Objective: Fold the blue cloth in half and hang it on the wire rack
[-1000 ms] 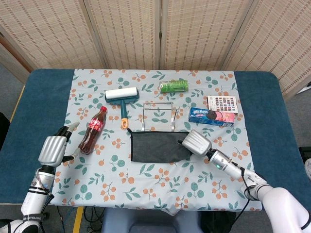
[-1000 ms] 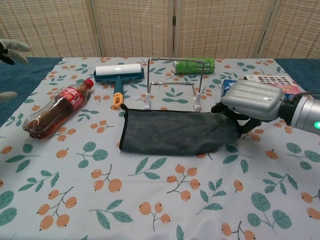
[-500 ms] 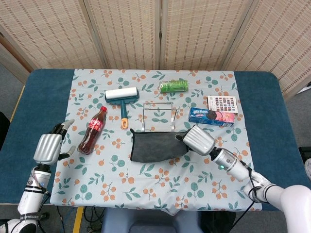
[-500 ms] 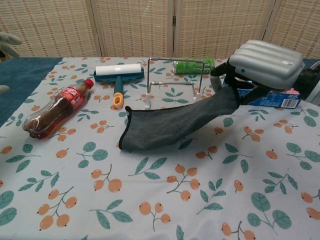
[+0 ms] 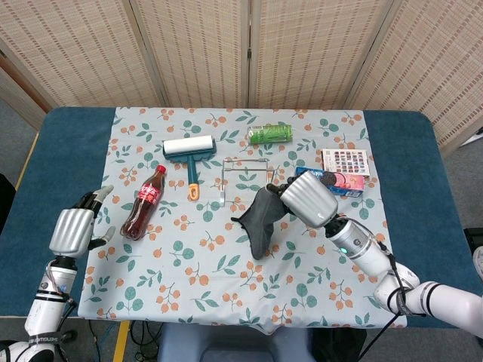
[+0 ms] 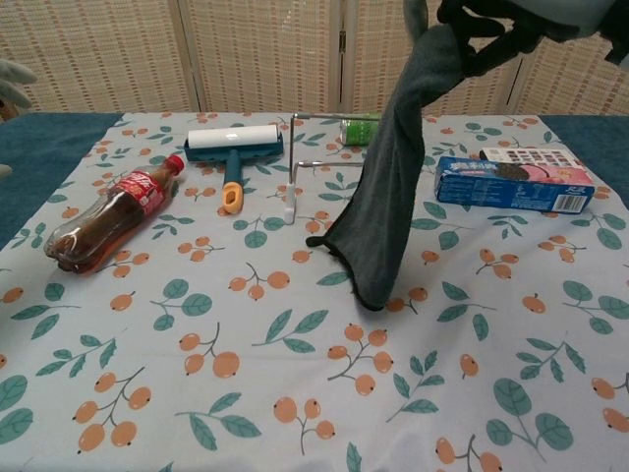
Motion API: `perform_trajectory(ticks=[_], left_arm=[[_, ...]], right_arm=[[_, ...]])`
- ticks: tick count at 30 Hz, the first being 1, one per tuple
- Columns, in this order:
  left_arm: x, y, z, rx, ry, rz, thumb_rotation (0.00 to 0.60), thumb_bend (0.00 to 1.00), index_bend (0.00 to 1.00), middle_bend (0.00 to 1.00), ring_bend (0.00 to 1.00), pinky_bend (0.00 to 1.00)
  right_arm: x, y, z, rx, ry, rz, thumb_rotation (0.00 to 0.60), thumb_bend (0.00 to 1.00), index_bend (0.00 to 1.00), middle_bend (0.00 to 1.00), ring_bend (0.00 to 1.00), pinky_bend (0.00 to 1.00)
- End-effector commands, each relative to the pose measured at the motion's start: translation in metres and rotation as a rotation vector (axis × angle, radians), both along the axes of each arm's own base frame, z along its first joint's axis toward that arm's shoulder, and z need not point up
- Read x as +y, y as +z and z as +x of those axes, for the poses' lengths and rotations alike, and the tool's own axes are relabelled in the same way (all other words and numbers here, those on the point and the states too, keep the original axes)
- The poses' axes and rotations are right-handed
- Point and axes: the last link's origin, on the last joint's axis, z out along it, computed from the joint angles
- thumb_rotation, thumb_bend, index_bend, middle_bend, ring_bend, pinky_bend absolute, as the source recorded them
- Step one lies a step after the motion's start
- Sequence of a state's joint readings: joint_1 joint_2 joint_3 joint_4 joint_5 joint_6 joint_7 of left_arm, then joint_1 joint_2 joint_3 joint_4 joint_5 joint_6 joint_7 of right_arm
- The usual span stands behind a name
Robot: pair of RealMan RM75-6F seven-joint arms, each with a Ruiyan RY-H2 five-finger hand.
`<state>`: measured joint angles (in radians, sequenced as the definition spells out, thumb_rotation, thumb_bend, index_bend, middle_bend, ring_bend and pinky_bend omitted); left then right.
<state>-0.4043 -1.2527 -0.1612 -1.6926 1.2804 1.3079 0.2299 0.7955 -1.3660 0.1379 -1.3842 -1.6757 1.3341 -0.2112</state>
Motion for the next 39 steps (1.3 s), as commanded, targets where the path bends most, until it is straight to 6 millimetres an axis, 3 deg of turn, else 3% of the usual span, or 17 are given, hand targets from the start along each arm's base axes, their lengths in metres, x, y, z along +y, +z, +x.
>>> perform_trajectory(ticks=[1, 12, 27, 39], left_arm=[[-0.001, 0.001, -0.001, 0.000, 0.001, 0.001, 0.600, 0.29, 0.10, 0.20, 0.18, 0.44], [-0.006, 0.005, -0.007, -0.005, 0.003, -0.001, 0.600, 0.29, 0.10, 0.20, 0.18, 0.44], [-0.010, 0.005, -0.014, -0.012, 0.013, -0.005, 0.600, 0.29, 0.09, 0.20, 0.18, 0.44], [-0.012, 0.003, -0.018, -0.012, 0.026, -0.010, 0.600, 0.29, 0.09, 0.20, 0.18, 0.44]], right_arm=[[-0.008, 0.009, 0.018, 0.009, -0.013, -0.058, 0.600, 0.48, 0.75, 0.92, 0.89, 1.00], [-0.028, 0.012, 0.047, 0.017, -0.065, -0.127, 0.600, 0.48, 0.75, 0.92, 0.89, 1.00], [-0.060, -0.005, 0.080, 0.092, -0.171, -0.227, 0.600, 0.48, 0.76, 0.92, 0.89, 1.00], [-0.088, -0.026, 0.093, 0.161, -0.219, -0.244, 0.600, 0.48, 0.77, 0.92, 0.89, 1.00]])
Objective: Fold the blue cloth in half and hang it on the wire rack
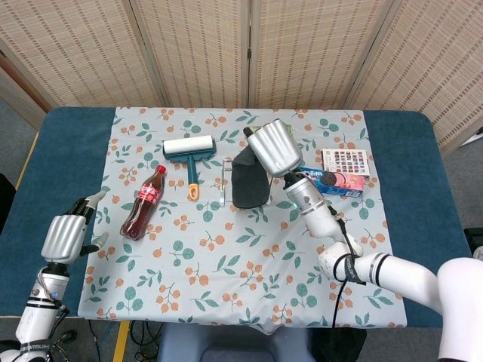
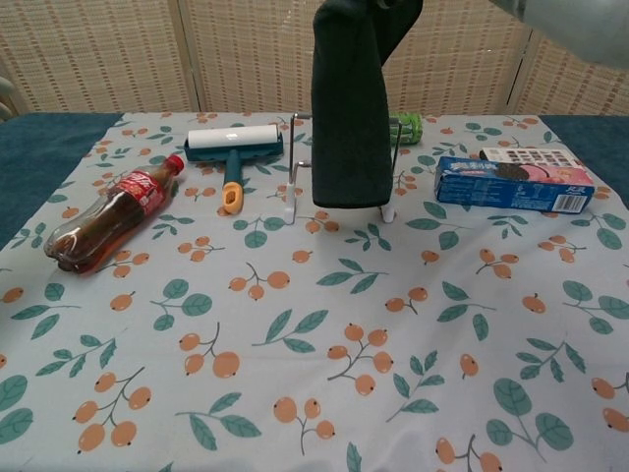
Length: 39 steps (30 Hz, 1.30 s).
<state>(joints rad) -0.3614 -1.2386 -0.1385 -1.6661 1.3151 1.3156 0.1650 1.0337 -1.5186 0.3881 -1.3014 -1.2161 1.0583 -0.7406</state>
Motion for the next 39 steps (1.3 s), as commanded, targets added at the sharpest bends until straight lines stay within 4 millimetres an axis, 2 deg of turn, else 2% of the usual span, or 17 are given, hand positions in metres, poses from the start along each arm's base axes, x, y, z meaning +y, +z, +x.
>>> perform_trajectory(ticks=[1, 6, 12, 25, 33, 39], left_arm=[[0.000, 0.000, -0.001, 0.002, 0.004, -0.001, 0.600, 0.29, 0.09, 0.20, 0.18, 0.44], [-0.001, 0.001, -0.004, -0.004, 0.014, 0.001, 0.600, 0.29, 0.09, 0.20, 0.18, 0.44], [-0.001, -0.002, -0.007, -0.004, 0.017, -0.009, 0.600, 0.29, 0.09, 0.20, 0.18, 0.44], [-0.004, -0.002, -0.009, -0.005, 0.021, -0.008, 0.600, 0.29, 0.09, 0.20, 0.18, 0.44], [-0.006, -0.002, -0.012, -0.004, 0.031, -0.009, 0.600, 0.29, 0.09, 0.19, 0.18, 0.44], [-0.007, 0.000, -0.016, 0.000, 0.040, -0.008, 0.600, 0.29, 0.09, 0.19, 0.18, 0.44]], right_arm=[[-0.007, -0.011, 0.006, 0.020, -0.014, 0.004, 0.600, 0.48, 0.77, 0.92, 0.89, 1.00], [-0.007, -0.019, 0.013, 0.028, -0.015, 0.011, 0.600, 0.47, 0.77, 0.92, 0.89, 1.00], [-0.007, -0.020, 0.010, 0.064, -0.022, -0.017, 0.600, 0.47, 0.77, 0.92, 0.89, 1.00], [-0.037, -0.028, 0.004, 0.103, -0.108, -0.050, 0.600, 0.45, 0.77, 0.92, 0.89, 1.00], [-0.057, -0.029, 0.007, 0.071, -0.147, -0.066, 0.600, 0.44, 0.77, 0.92, 0.89, 1.00], [-0.064, -0.036, 0.011, 0.066, -0.159, -0.064, 0.600, 0.43, 0.77, 0.92, 0.89, 1.00]])
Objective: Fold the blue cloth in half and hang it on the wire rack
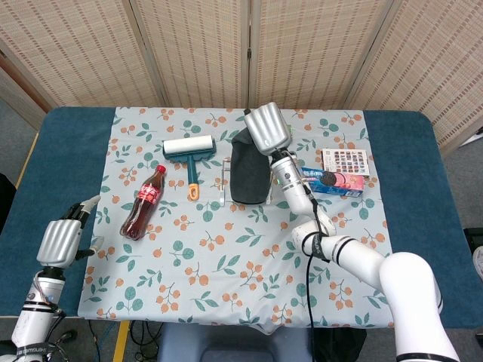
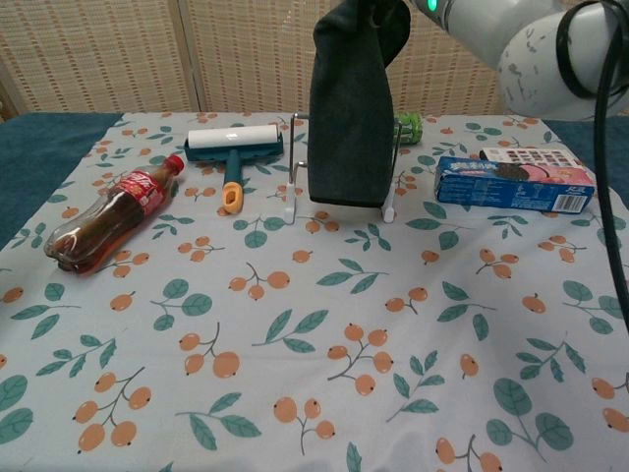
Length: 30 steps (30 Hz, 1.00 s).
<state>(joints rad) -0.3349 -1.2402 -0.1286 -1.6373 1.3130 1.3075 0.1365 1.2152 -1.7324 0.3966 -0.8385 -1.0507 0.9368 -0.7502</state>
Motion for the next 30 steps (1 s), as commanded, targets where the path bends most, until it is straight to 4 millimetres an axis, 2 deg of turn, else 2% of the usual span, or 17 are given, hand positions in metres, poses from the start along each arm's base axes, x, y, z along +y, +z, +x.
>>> perform_trajectory(ticks=[1, 9, 12, 14, 18, 24, 30], left_arm=[[0.000, 0.001, -0.001, -0.001, 0.003, 0.000, 0.600, 0.29, 0.09, 0.19, 0.18, 0.44], [-0.003, 0.002, -0.005, -0.002, 0.013, 0.001, 0.600, 0.29, 0.09, 0.19, 0.18, 0.44], [-0.004, 0.003, -0.006, -0.001, 0.018, 0.002, 0.600, 0.29, 0.09, 0.19, 0.18, 0.44], [-0.003, 0.003, -0.007, 0.000, 0.020, 0.003, 0.600, 0.29, 0.09, 0.19, 0.18, 0.44], [-0.004, 0.003, -0.007, -0.003, 0.021, 0.005, 0.600, 0.29, 0.09, 0.19, 0.18, 0.44], [-0.003, 0.003, -0.008, -0.002, 0.021, 0.007, 0.600, 0.29, 0.09, 0.19, 0.18, 0.44], [-0.003, 0.004, -0.009, 0.002, 0.025, 0.009, 0.600, 0.29, 0.09, 0.19, 0.18, 0.44]], right_arm=[[-0.003, -0.007, 0.004, -0.006, -0.006, 0.009, 0.600, 0.42, 0.77, 0.92, 0.89, 1.00], [-0.011, -0.018, 0.002, 0.011, -0.045, 0.020, 0.600, 0.35, 0.75, 0.92, 0.89, 1.00], [-0.013, -0.021, 0.003, 0.009, -0.058, 0.013, 0.600, 0.24, 0.60, 0.92, 0.89, 1.00], [-0.015, -0.022, 0.004, 0.006, -0.069, 0.010, 0.600, 0.14, 0.44, 0.92, 0.89, 1.00], [-0.017, -0.025, 0.005, -0.005, -0.082, 0.014, 0.600, 0.04, 0.24, 0.92, 0.89, 1.00], [-0.022, -0.023, 0.003, -0.026, -0.107, 0.002, 0.600, 0.00, 0.09, 0.92, 0.89, 1.00], [-0.025, -0.017, 0.002, -0.053, -0.107, -0.004, 0.600, 0.00, 0.08, 0.92, 0.89, 1.00]])
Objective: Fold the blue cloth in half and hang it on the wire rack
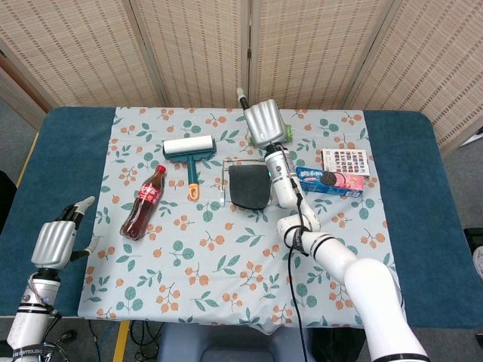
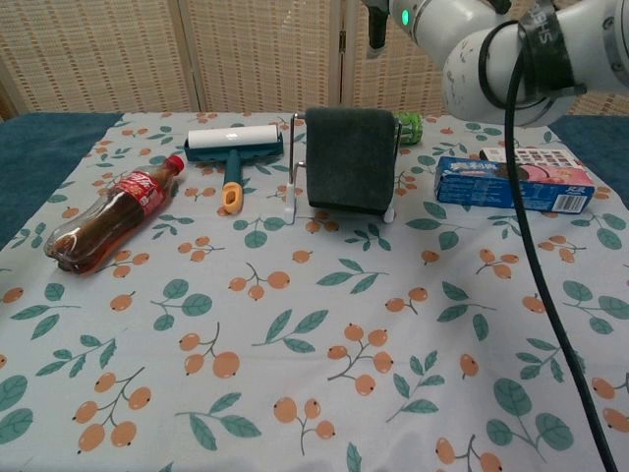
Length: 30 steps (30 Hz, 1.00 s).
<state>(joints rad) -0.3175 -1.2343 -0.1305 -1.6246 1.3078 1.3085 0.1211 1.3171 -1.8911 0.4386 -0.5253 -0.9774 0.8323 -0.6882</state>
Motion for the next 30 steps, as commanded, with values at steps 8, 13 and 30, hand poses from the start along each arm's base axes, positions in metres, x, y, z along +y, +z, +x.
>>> perform_trajectory(ticks=[8, 13, 30], left_arm=[[0.002, 0.004, -0.004, 0.016, 0.007, 0.010, 0.600, 0.29, 0.09, 0.19, 0.18, 0.44], [0.006, 0.010, -0.004, 0.021, 0.004, 0.027, 0.600, 0.29, 0.09, 0.19, 0.18, 0.43], [0.013, 0.024, -0.006, 0.067, 0.018, 0.051, 0.600, 0.29, 0.10, 0.19, 0.18, 0.39]], right_arm=[[0.011, 0.030, -0.025, -0.050, 0.061, -0.018, 0.600, 0.01, 0.10, 0.88, 0.87, 1.00], [0.036, 0.058, -0.056, -0.105, 0.081, -0.008, 0.600, 0.10, 0.23, 0.83, 0.82, 1.00], [0.177, 0.143, -0.190, -0.252, -0.069, 0.059, 0.600, 0.35, 0.38, 0.61, 0.58, 0.82]])
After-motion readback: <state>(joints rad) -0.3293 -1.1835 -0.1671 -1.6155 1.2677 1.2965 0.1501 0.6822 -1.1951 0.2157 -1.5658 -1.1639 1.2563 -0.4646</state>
